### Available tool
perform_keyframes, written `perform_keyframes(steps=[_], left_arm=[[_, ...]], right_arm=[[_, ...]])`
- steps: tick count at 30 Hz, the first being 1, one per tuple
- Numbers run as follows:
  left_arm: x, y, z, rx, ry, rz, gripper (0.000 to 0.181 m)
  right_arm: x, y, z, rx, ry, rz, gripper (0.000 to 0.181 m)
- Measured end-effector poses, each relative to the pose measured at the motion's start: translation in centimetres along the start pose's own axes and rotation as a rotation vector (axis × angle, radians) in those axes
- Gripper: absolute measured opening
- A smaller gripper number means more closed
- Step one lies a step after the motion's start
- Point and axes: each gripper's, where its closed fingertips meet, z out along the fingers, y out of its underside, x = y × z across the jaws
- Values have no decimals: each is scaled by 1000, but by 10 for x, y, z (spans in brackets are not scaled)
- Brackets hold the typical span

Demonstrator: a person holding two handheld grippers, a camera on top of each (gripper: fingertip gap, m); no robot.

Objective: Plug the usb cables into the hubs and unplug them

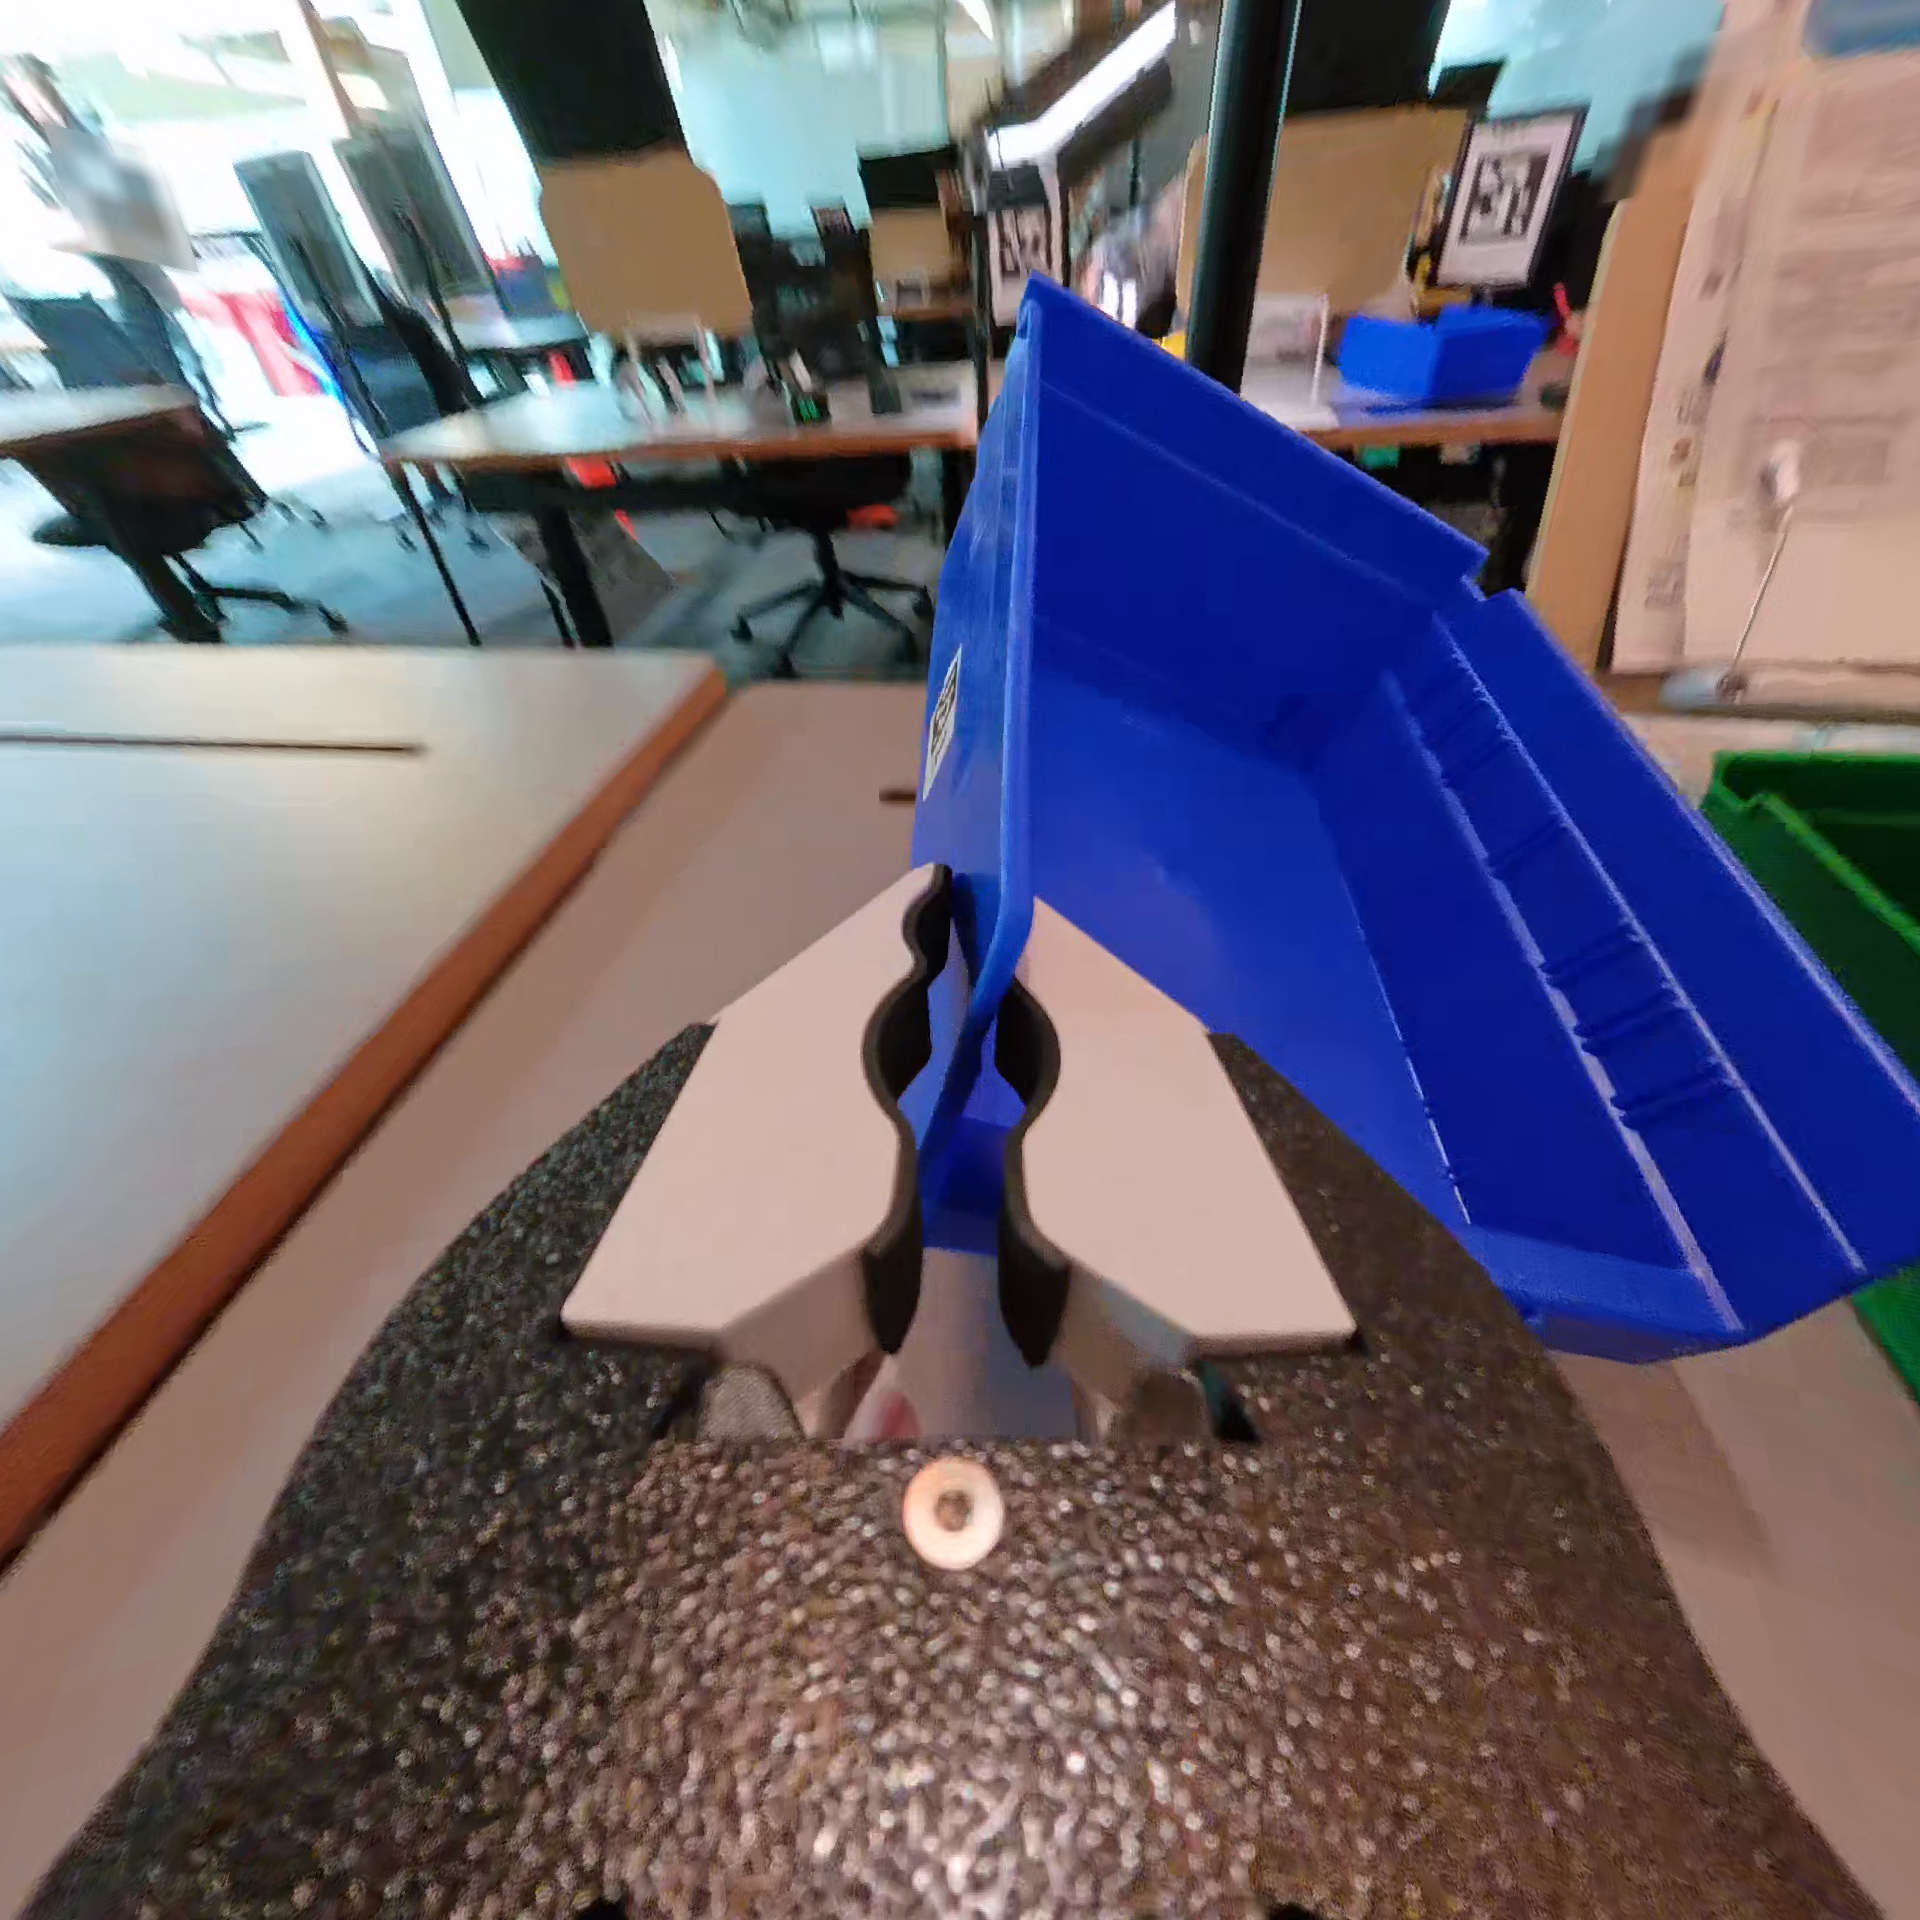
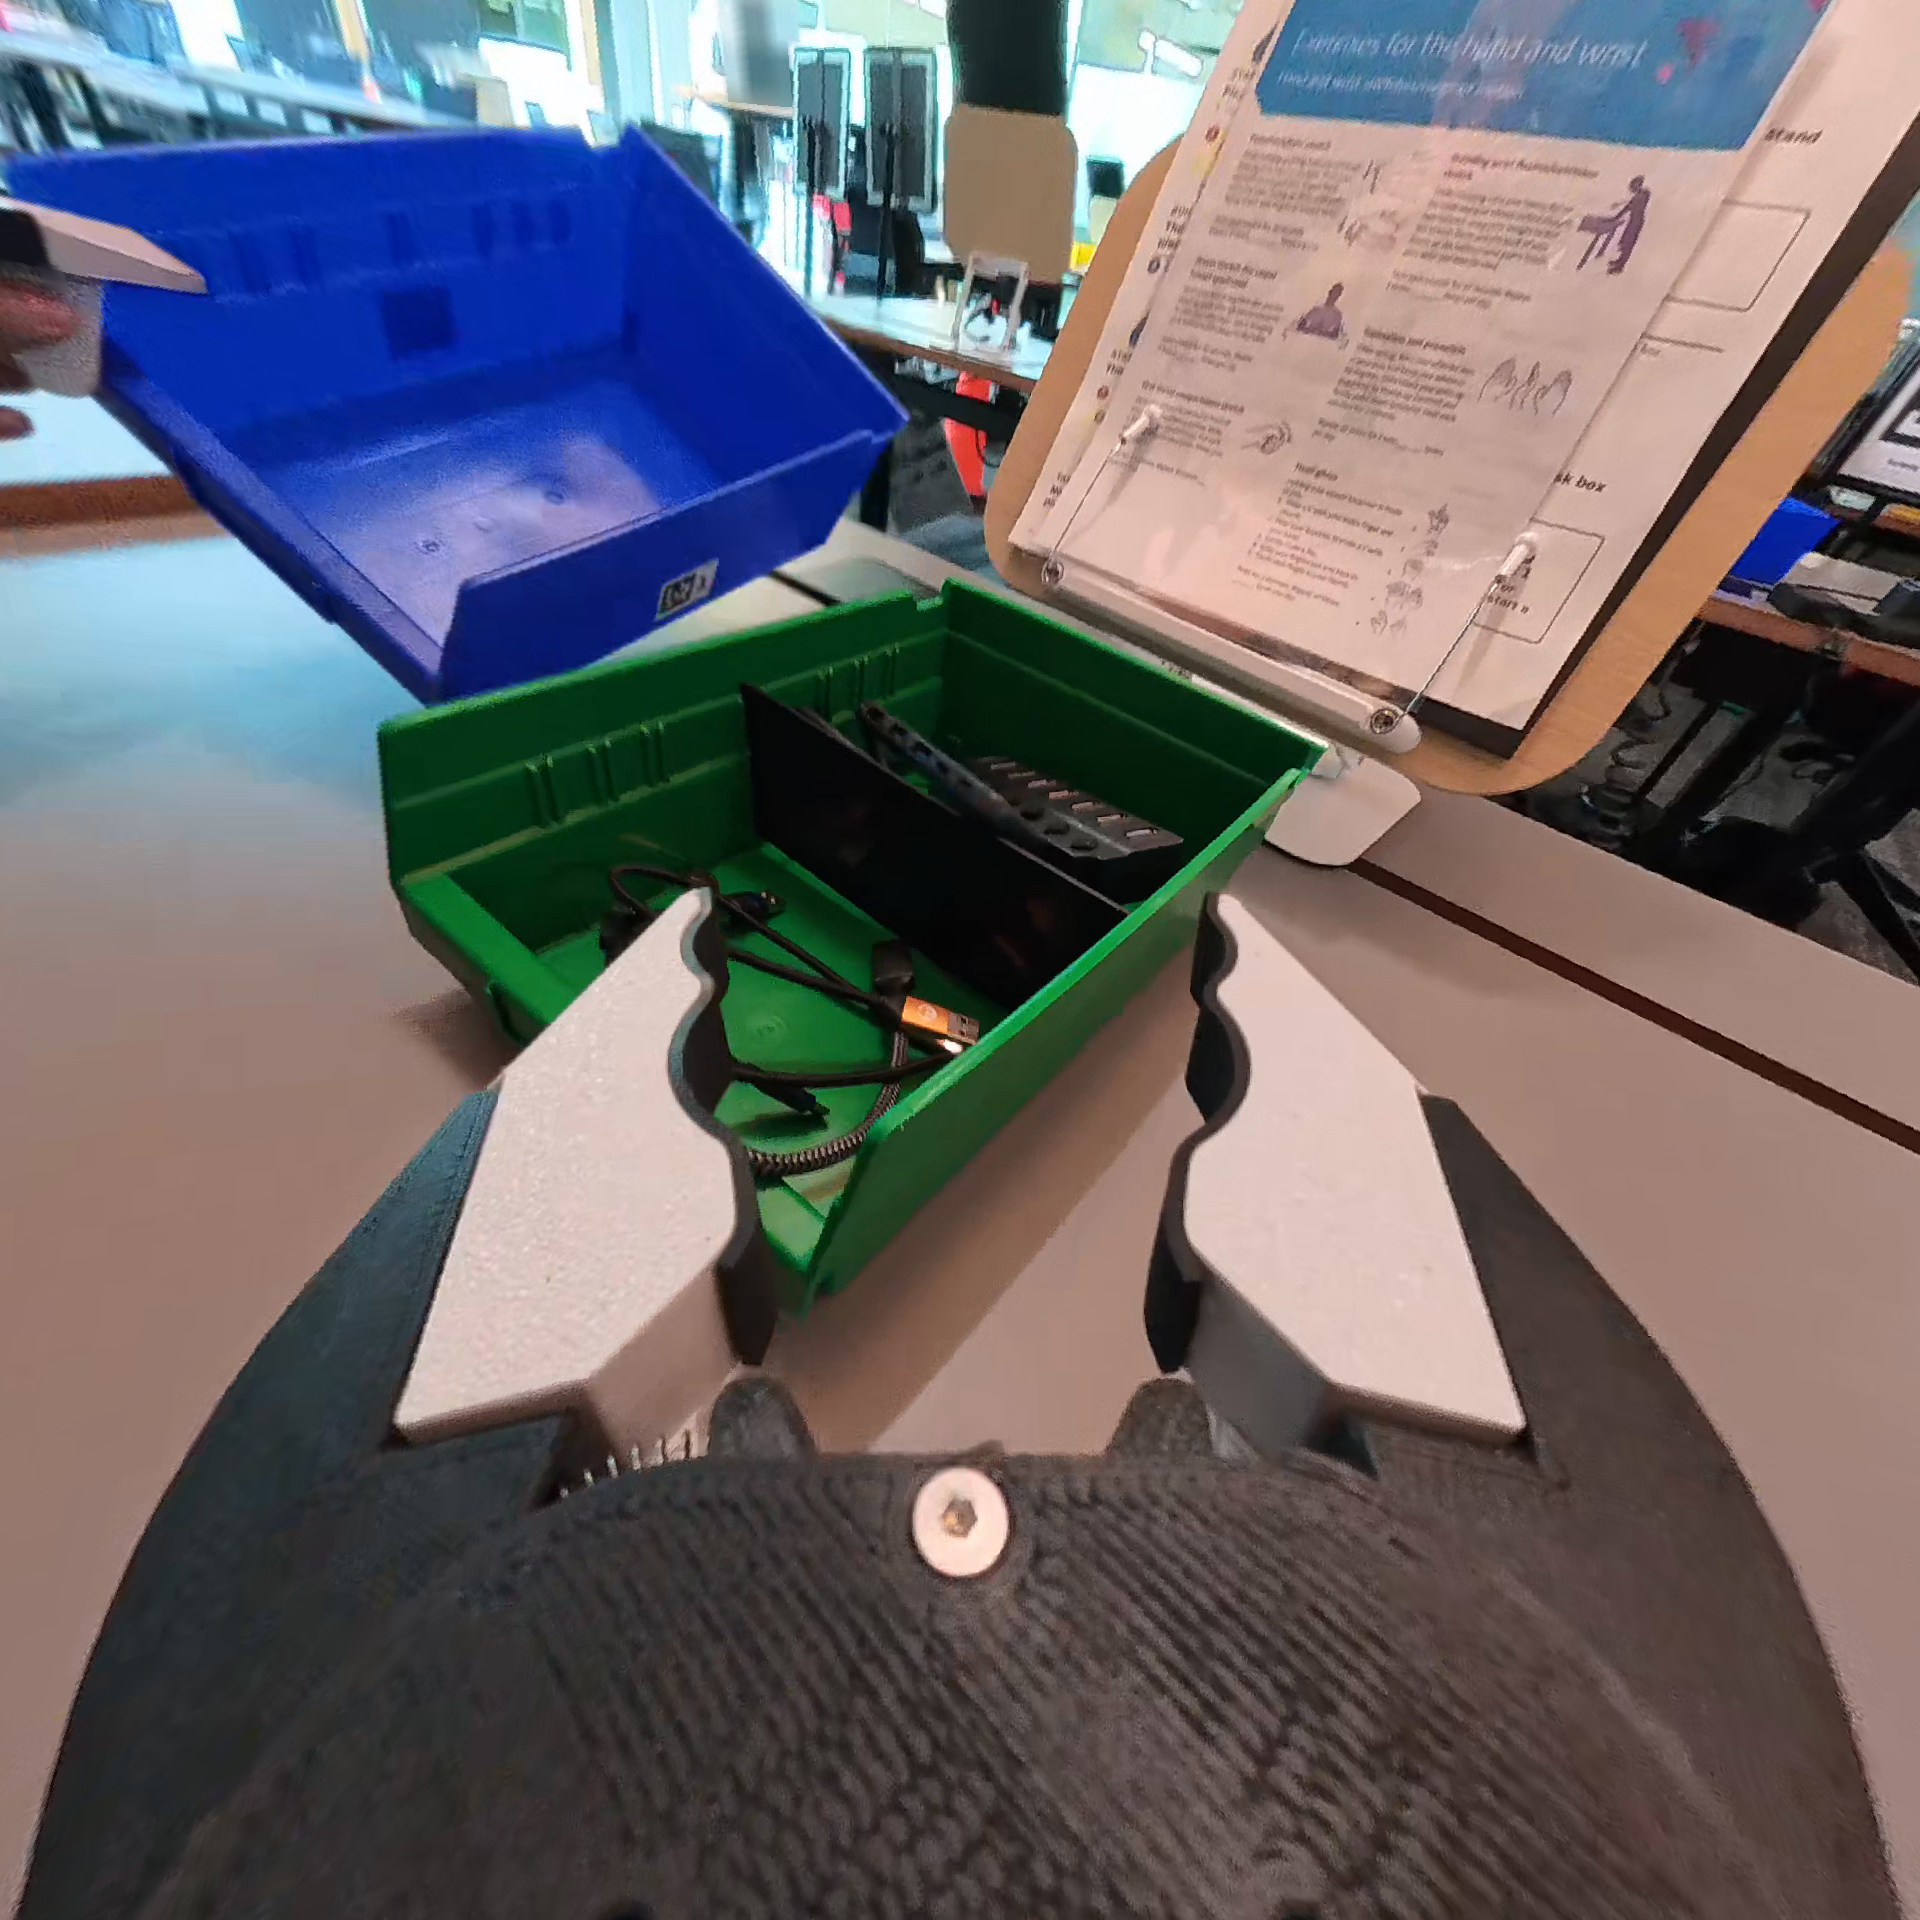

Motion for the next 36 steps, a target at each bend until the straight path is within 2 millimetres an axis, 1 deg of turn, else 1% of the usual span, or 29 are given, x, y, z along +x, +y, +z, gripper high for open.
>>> perform_keyframes(steps=[2,3,5,6,8,9,10,11,13,14,15,16,19,20,21,23,25,27,30,31,32,33,35,36], left_arm=[[6,-30,-21,86,-28,5,2],[13,-44,-32,131,-31,0,2],[34,-66,-54,223,-24,-1,3],[48,-73,-64,267,-11,-6,3],[81,-78,-81,332,35,-44,2],[100,-77,-86,355,65,-72,2],[120,-77,-90,374,102,-97,2],[139,-78,-93,387,135,-110,2],[177,-81,-97,416,194,-112,1],[196,-82,-99,428,216,-106,2],[213,-84,-101,439,236,-100,2],[230,-86,-103,450,255,-90,2],[278,-87,-114,492,299,-36,2],[292,-87,-119,513,308,-12,1],[306,-88,-125,536,319,6,2],[333,-90,-138,593,326,52,4],[361,-89,-148,631,342,93,8],[388,-88,-156,660,407,108,17],[424,-71,-158,620,489,177,29],[433,-66,-159,598,524,177,28],[440,-62,-163,591,579,170,28],[444,-60,-168,589,628,161,31],[443,-55,-175,570,698,152,40],[439,-50,-174,535,721,153,43]], right_arm=[[-1,-9,1,55,4,35,91],[-2,-15,1,84,8,53,92],[-7,-27,0,150,12,87,96],[-11,-34,0,192,11,106,96],[-20,-49,-3,299,2,143,89],[-26,-55,-4,339,-7,150,84],[-31,-59,-4,362,-14,152,83],[-34,-59,-3,362,-12,149,83],[-36,-56,-1,357,-4,169,90],[-35,-56,-1,367,-4,190,90],[-31,-55,-1,374,9,214,86],[-24,-54,-2,383,35,232,79],[2,-54,-12,466,111,279,43],[21,-51,-19,491,187,317,37],[39,-46,-25,505,261,349,24],[66,-34,-35,510,342,357,11],[88,-22,-42,505,375,444,5],[108,-13,-51,540,368,534,4],[140,-1,-63,564,336,708,3],[151,2,-70,575,334,720,3],[160,5,-76,570,352,697,3],[170,8,-84,572,382,682,3],[193,16,-101,578,432,727,4],[206,24,-109,561,465,764,4]])
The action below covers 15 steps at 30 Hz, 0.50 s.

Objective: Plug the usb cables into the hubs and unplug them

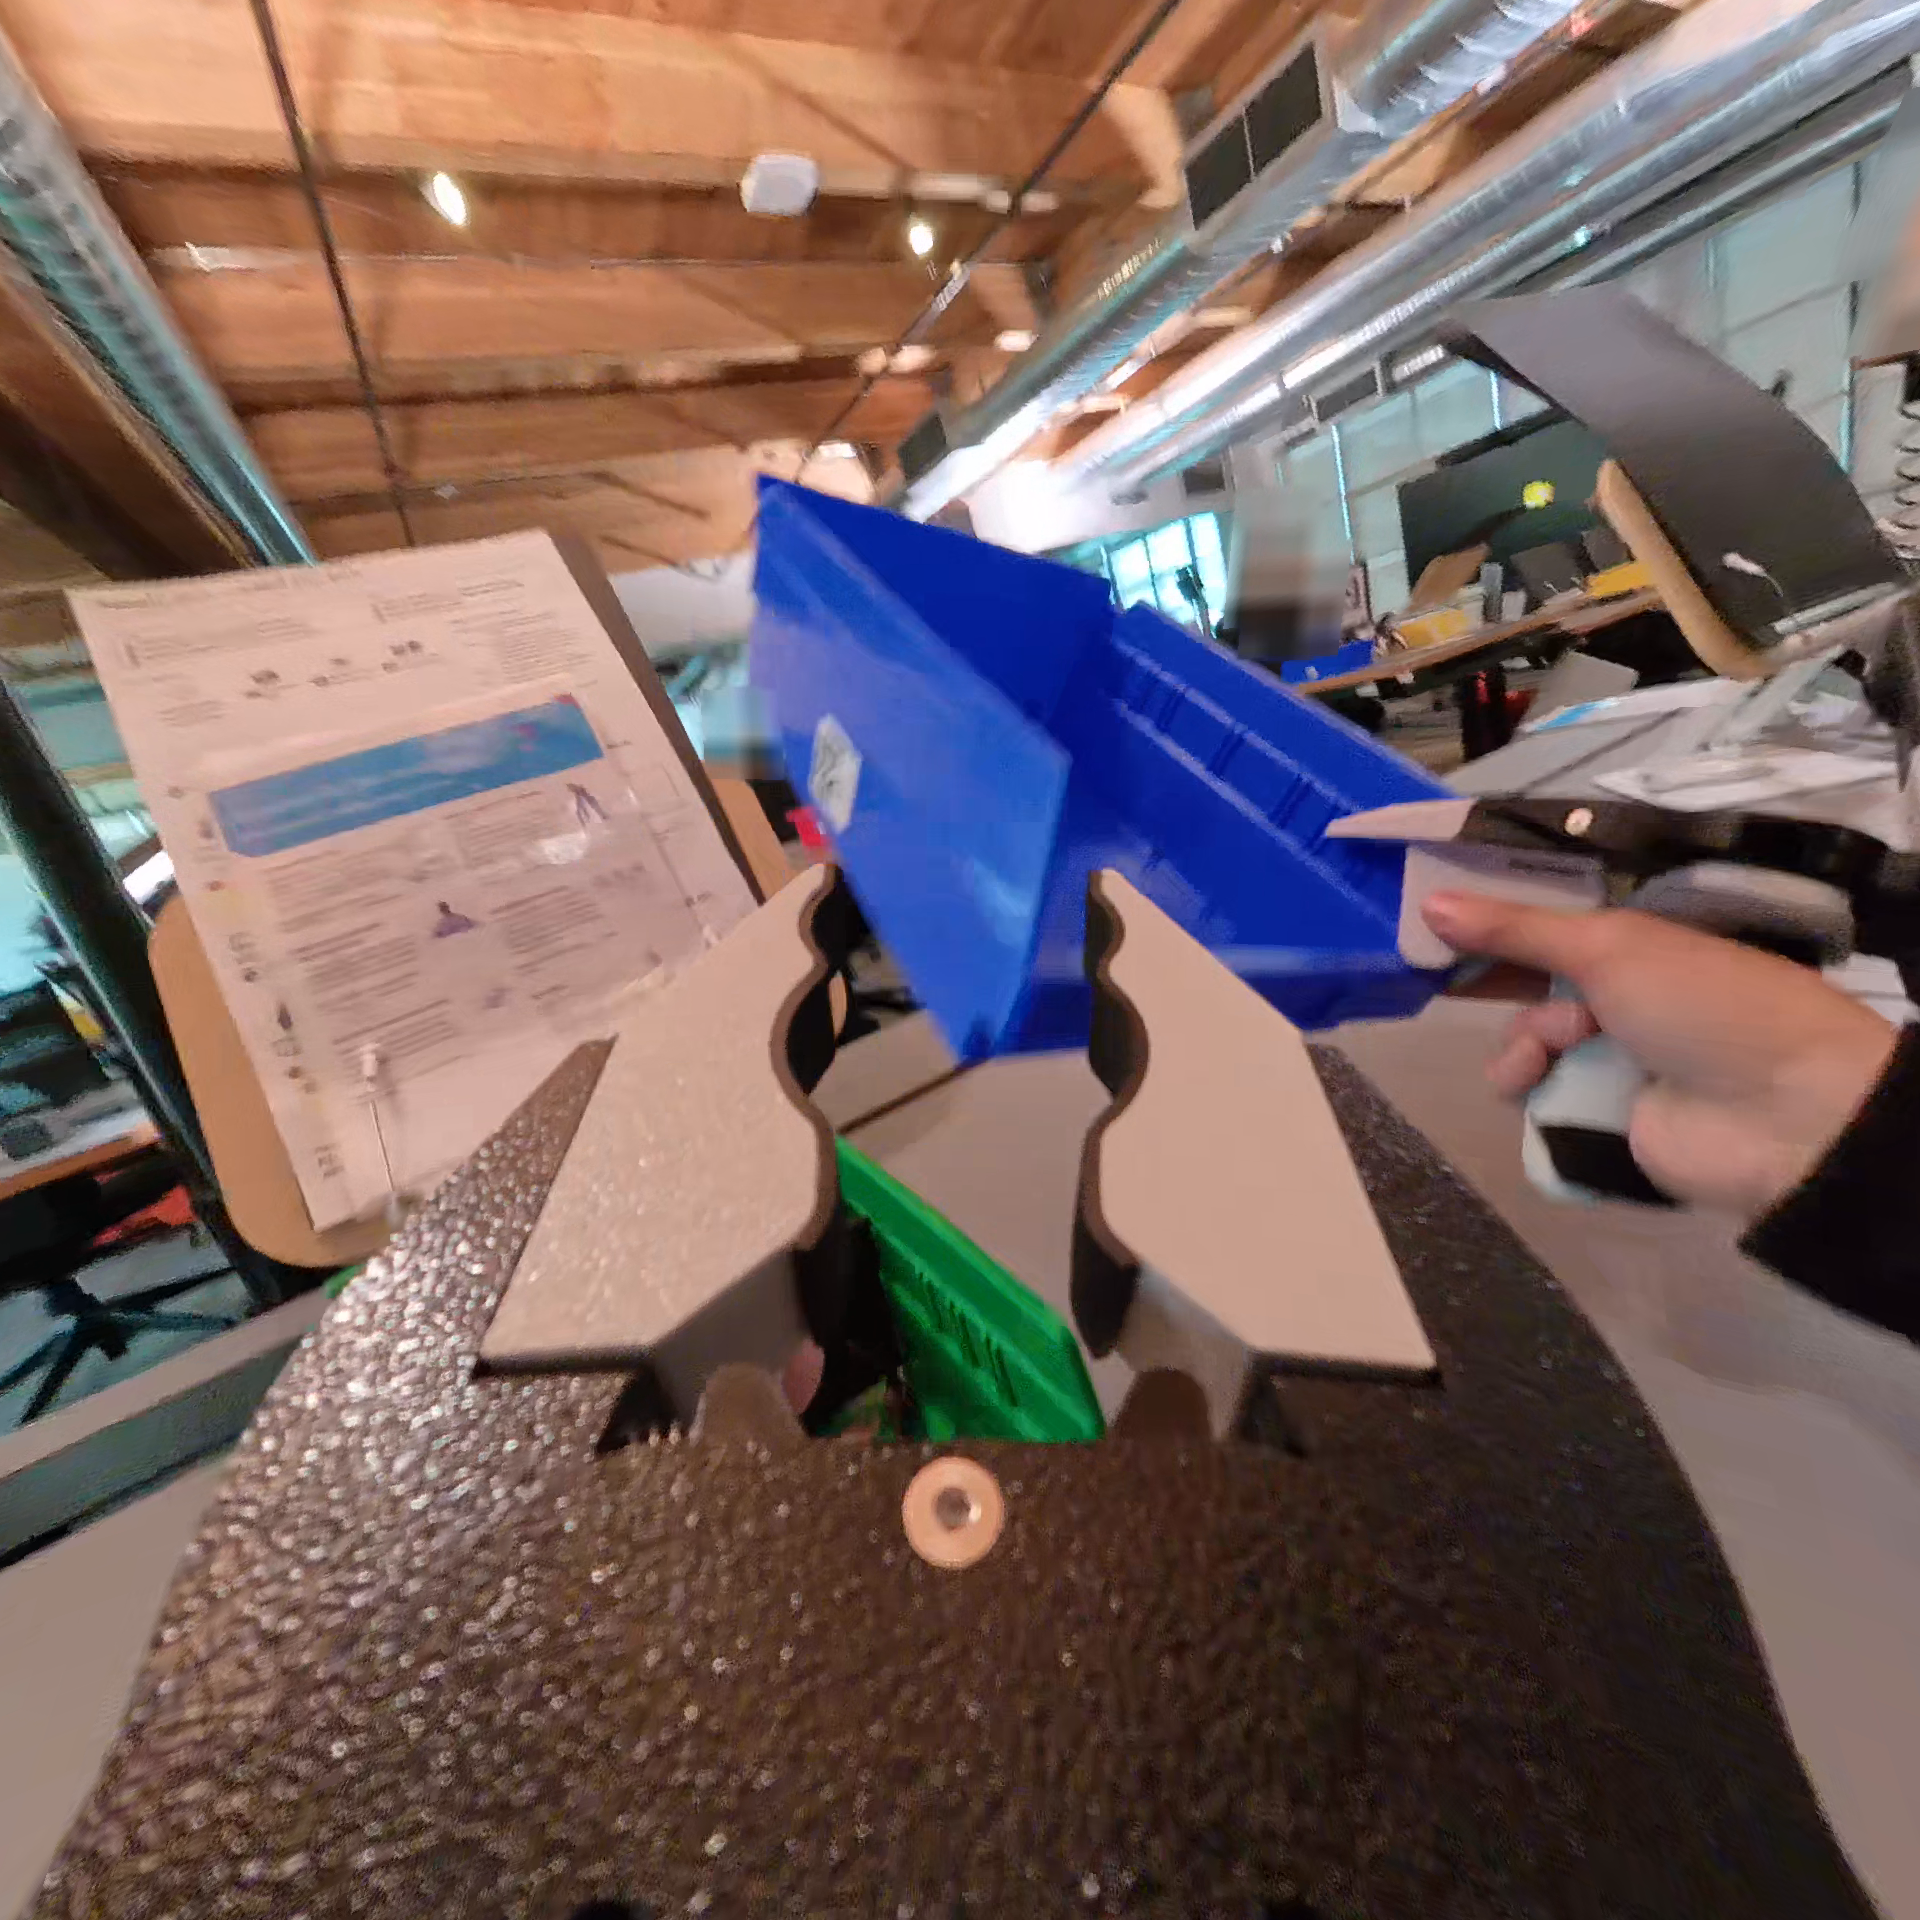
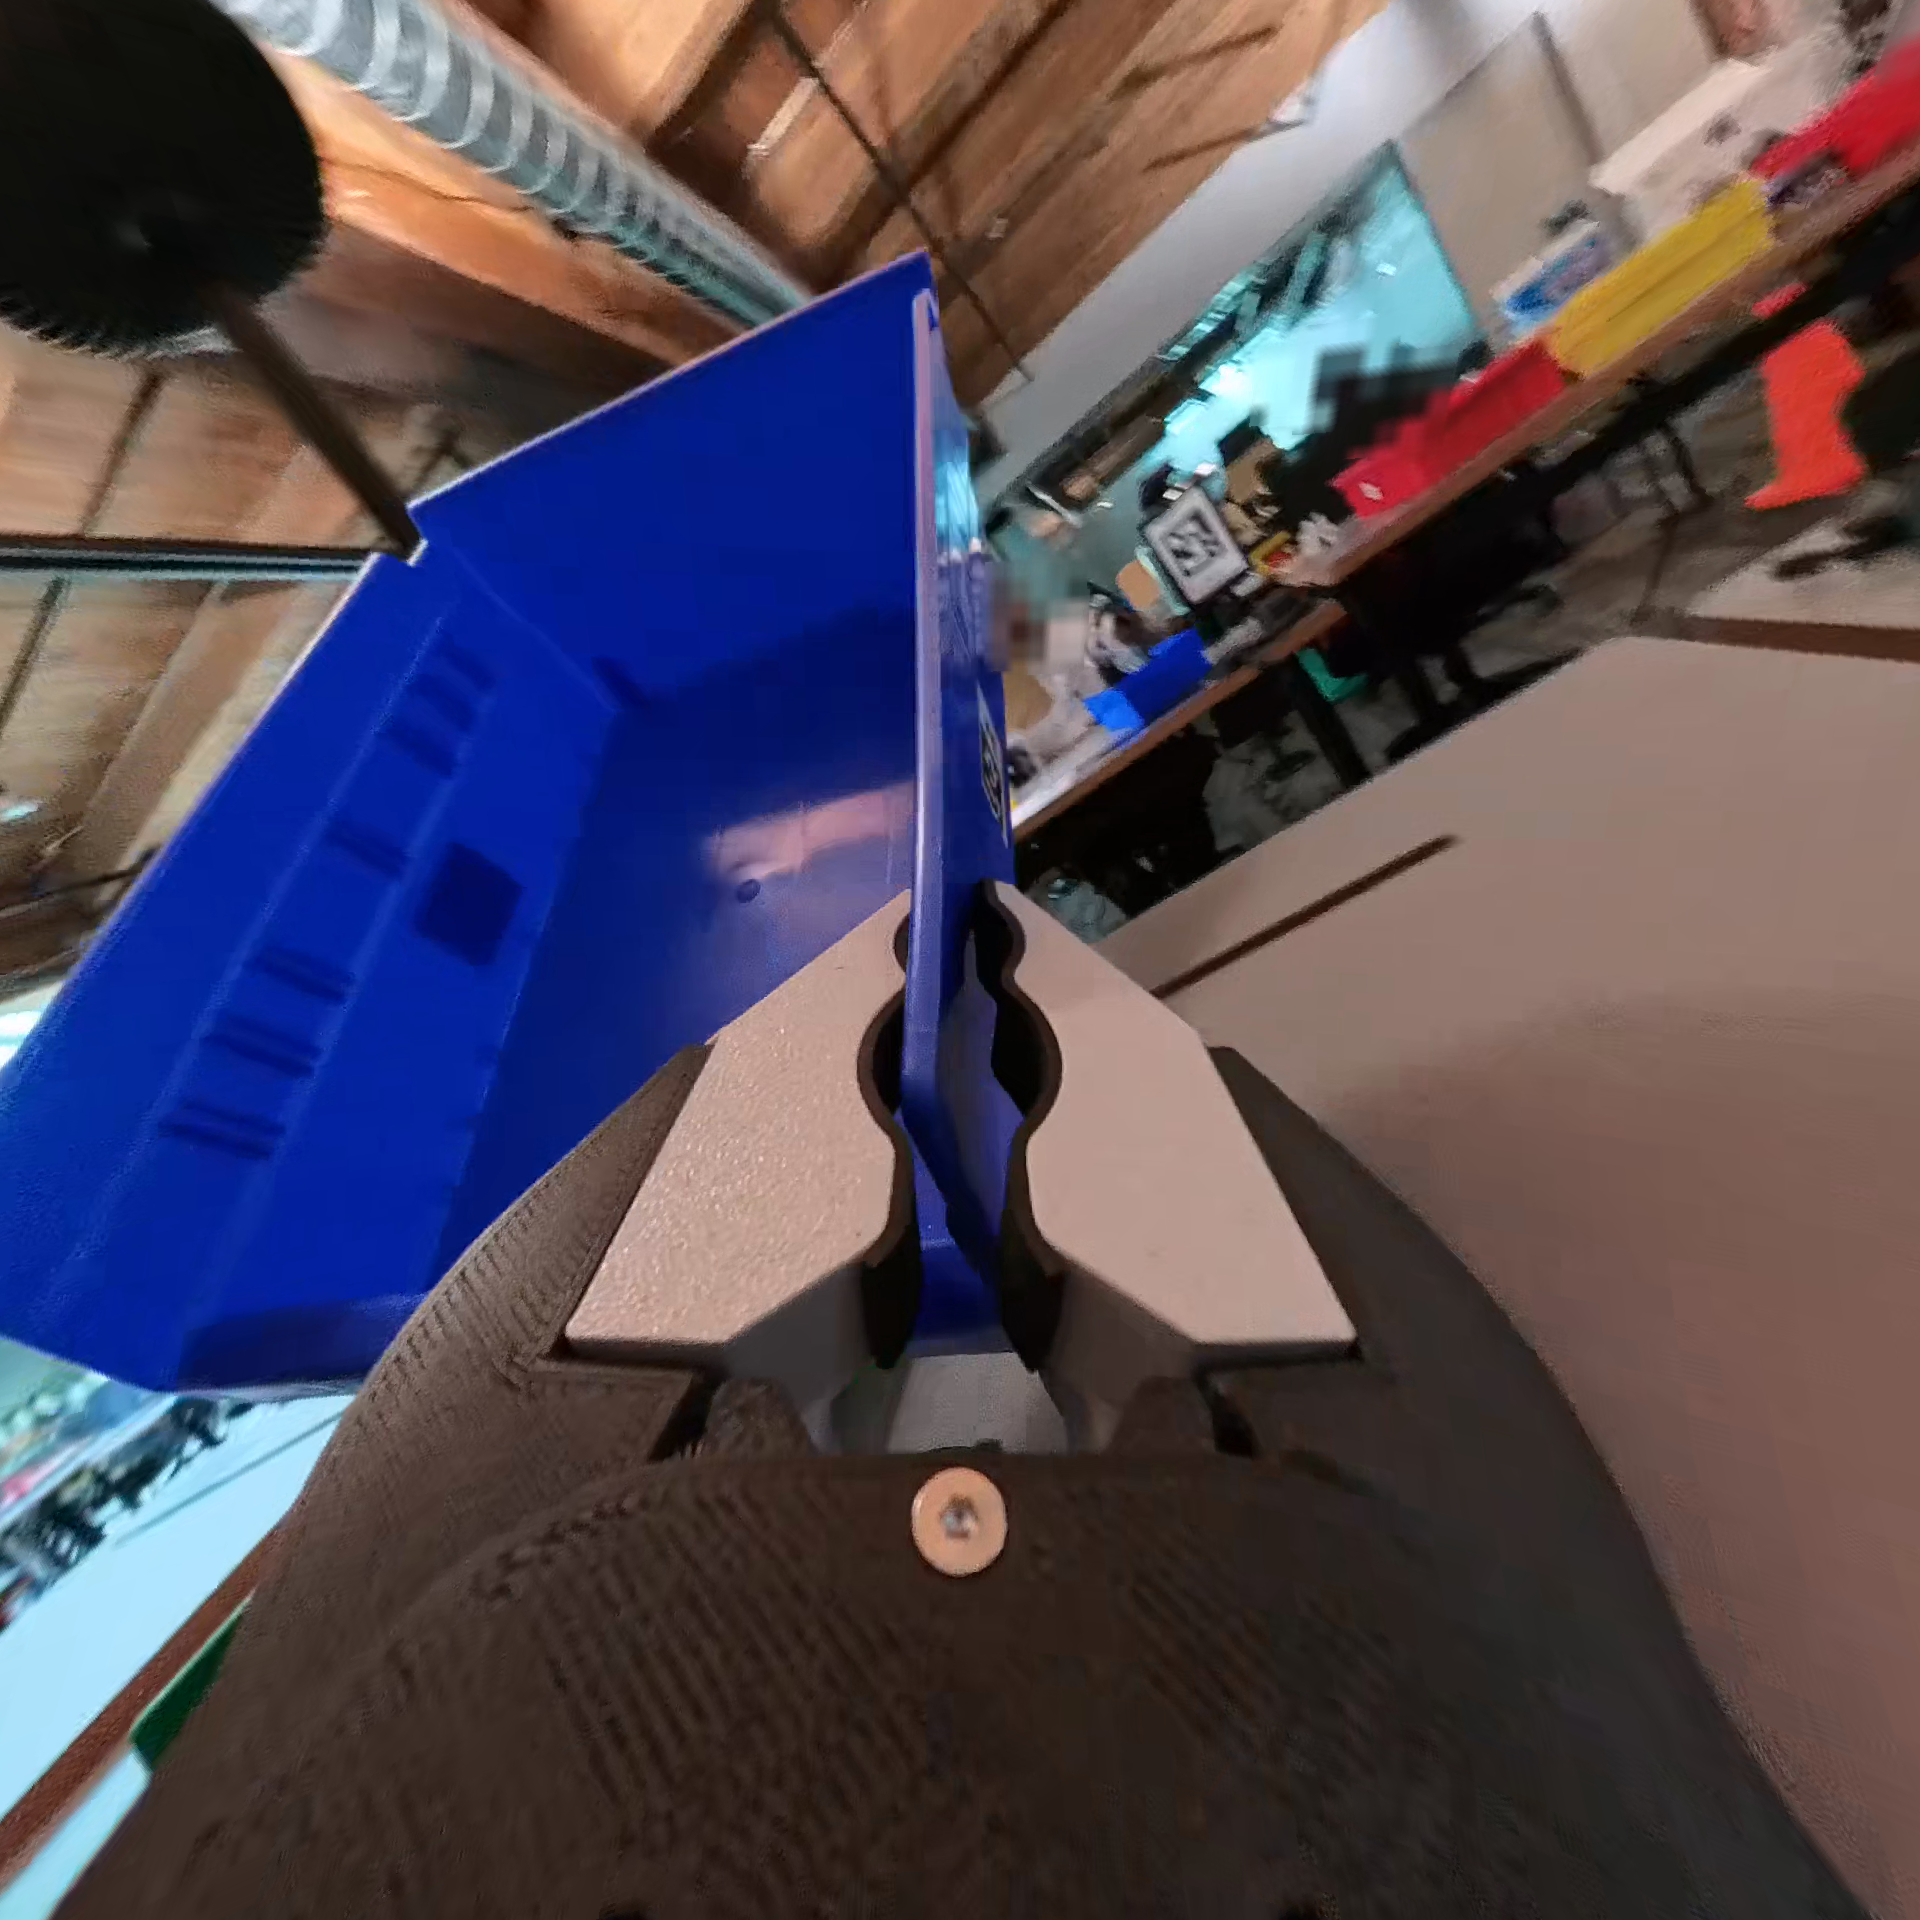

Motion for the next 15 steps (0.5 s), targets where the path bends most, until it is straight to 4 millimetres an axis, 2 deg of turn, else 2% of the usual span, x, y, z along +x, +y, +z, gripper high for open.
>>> perform_keyframes(steps=[2,6,8,11,13,15], left_arm=[[-25,17,-10,-103,-25,-16,48],[-122,73,-45,-385,-251,19,62],[-154,105,-66,-524,-303,-49,75],[-163,139,-82,-609,-256,-201,81],[-157,151,-83,-608,-206,-324,85],[-153,161,-83,-609,-194,-416,78]], right_arm=[[34,-14,-5,8,67,22,5],[94,-40,-23,7,211,-68,5],[115,-47,-31,-10,296,-148,5],[134,-48,-38,-41,388,-219,5],[145,-43,-40,-68,423,-201,5],[153,-35,-40,-100,439,-180,5]])
